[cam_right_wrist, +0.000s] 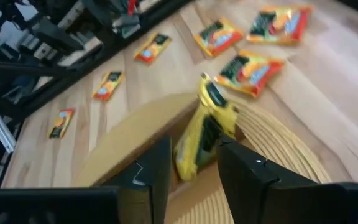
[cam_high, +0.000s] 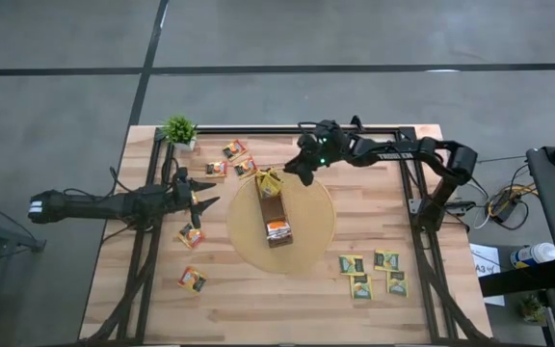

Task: Pick & Place Tea
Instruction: Put the yellow tea bag into the top section of the wooden organizer

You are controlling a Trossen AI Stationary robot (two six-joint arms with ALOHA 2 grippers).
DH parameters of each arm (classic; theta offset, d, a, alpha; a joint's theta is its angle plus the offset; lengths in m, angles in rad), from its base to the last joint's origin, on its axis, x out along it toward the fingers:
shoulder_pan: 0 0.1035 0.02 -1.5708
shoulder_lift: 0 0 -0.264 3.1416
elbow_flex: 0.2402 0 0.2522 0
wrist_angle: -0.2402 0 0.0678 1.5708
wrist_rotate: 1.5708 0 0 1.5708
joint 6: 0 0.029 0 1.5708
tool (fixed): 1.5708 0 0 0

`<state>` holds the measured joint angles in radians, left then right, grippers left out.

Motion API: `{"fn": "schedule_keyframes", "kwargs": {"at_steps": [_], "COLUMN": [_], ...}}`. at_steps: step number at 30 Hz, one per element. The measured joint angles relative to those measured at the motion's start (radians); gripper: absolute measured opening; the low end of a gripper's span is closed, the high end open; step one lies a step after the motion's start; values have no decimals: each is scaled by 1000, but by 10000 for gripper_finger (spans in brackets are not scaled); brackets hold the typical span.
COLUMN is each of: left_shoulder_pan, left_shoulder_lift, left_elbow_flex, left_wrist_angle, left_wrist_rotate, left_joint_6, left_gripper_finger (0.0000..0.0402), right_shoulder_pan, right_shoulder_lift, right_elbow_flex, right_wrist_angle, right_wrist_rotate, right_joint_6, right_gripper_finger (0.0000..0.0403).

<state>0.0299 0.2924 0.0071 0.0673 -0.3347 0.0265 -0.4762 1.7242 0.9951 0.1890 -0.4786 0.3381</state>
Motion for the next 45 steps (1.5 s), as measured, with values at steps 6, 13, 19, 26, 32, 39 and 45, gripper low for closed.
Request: {"fn": "schedule_keyframes", "kwargs": {"at_steps": [6, 13, 19, 26, 32, 39, 45], "left_shoulder_pan": [0, 0, 0, 1, 0, 0, 0], "left_shoulder_lift": [0, 0, 0, 0, 0, 0, 0], "left_elbow_flex": [0, 0, 0, 0, 0, 0, 0], "left_wrist_angle": [0, 0, 0, 0, 0, 0, 0], "left_wrist_rotate": [0, 0, 0, 0, 0, 0, 0], "left_joint_6": [0, 0, 0, 0, 0, 0, 0], "left_gripper_finger": [202, 202, 202, 202, 202, 202, 202], "right_shoulder_pan": [1, 18, 20, 21, 27, 36, 38], "right_shoulder_lift": [12, 30, 66, 76, 93, 145, 160], "right_elbow_flex": [0, 0, -1, 11, 28, 79, 124], "right_wrist_angle": [-37, -52, -54, -50, -51, -59, -122], "right_wrist_rotate": [-24, -20, -20, -20, -15, -17, -19], "right_joint_6": [-23, -39, -3, 3, 6, 6, -28], "right_gripper_finger": [116, 116, 111, 104, 100, 102, 96]}}
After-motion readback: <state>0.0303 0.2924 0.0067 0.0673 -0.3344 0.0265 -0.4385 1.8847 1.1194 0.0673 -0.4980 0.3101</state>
